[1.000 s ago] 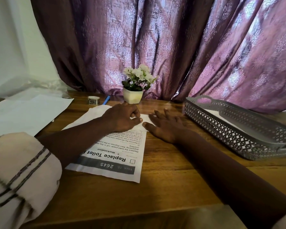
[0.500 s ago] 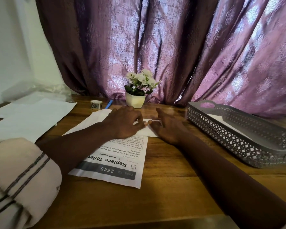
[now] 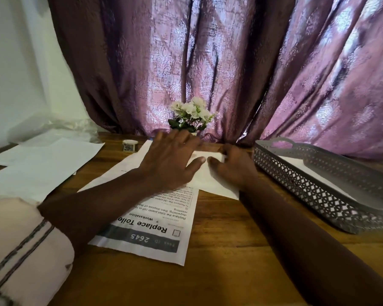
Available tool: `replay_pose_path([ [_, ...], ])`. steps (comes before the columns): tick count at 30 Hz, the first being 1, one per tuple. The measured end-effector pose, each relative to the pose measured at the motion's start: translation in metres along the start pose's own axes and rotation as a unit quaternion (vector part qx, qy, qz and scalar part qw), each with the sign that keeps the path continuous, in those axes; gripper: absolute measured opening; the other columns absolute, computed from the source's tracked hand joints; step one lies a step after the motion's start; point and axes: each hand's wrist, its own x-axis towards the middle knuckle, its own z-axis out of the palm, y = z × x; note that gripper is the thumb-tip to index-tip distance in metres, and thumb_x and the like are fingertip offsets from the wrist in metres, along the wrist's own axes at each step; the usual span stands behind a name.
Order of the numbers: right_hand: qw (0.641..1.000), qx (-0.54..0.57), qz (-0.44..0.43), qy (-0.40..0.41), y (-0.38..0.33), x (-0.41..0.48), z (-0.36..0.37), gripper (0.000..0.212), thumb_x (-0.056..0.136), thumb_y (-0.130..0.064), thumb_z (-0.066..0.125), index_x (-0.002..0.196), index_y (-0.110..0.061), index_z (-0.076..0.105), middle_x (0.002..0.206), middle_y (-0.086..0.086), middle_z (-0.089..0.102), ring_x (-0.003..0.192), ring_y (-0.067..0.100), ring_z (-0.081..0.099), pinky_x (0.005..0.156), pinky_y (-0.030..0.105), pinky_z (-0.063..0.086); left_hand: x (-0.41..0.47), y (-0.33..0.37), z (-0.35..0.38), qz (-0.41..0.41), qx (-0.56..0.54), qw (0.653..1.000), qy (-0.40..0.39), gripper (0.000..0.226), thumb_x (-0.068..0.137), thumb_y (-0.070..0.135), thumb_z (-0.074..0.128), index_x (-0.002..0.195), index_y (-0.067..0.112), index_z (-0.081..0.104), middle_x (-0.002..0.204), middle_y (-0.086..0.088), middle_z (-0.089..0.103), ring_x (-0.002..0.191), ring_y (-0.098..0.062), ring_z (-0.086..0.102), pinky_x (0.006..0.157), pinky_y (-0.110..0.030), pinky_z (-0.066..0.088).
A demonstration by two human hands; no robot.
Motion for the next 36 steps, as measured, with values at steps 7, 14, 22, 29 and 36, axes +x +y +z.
replay_pose_path([
  [7,0.972,0.106,0.014,0.208,-0.005,-0.05,-0.041,0.028,0.088,-0.047,0.07,0.099,-0.022,0.065,0.091,-0.005,0.071,0.085,0.021,0.069,0.076,0.041,0.056,-0.009,0.037,-0.016,0.143,-0.07,0.978,0.136,0.026,0.096,0.046,0.056,0.1,0.021,0.064,0.092,0.002,0.061,0.085,-0.022,0.056,0.077,-0.041,0.039],
  [14,0.947,0.018,0.013,0.32,0.003,-0.082,-0.132,0.03,0.088,-0.05,0.069,0.101,-0.023,0.063,0.087,-0.003,0.071,0.081,0.023,0.067,0.068,0.038,0.053,-0.006,0.027,0.009,0.234,-0.102,0.967,-0.012,0.031,0.1,0.055,0.047,0.113,0.031,0.062,0.118,0.008,0.061,0.104,-0.011,0.057,0.078,-0.023,0.035],
  [22,0.931,0.054,0.25,0.261,0.11,-0.004,-0.217,0.062,0.051,-0.063,0.078,0.095,-0.02,0.067,0.098,0.005,0.074,0.092,0.029,0.073,0.08,0.047,0.063,0.002,0.025,0.018,0.209,-0.128,0.968,-0.055,0.029,0.099,0.061,0.046,0.105,0.039,0.063,0.108,0.017,0.057,0.1,-0.002,0.054,0.081,-0.026,0.046],
  [29,0.93,-0.067,0.361,-0.003,0.096,-0.031,-0.206,0.031,0.084,-0.012,0.083,0.093,0.001,0.057,0.083,0.018,0.067,0.059,0.026,0.063,0.037,0.027,0.048,-0.003,0.02,0.02,0.185,-0.142,0.966,-0.112,0.048,0.091,0.077,0.024,0.108,0.045,0.057,0.107,0.022,0.052,0.099,0.0,0.051,0.084,-0.03,0.05],
  [36,0.895,-0.265,0.331,-0.137,0.119,-0.028,-0.172,0.042,0.082,-0.014,0.077,0.12,-0.003,0.065,0.107,0.013,0.072,0.096,0.026,0.073,0.089,0.042,0.061,-0.003,0.018,0.026,0.172,-0.173,0.961,-0.132,0.037,0.093,0.072,0.034,0.107,0.045,0.054,0.102,0.026,0.05,0.097,0.005,0.048,0.081,-0.025,0.044],
])
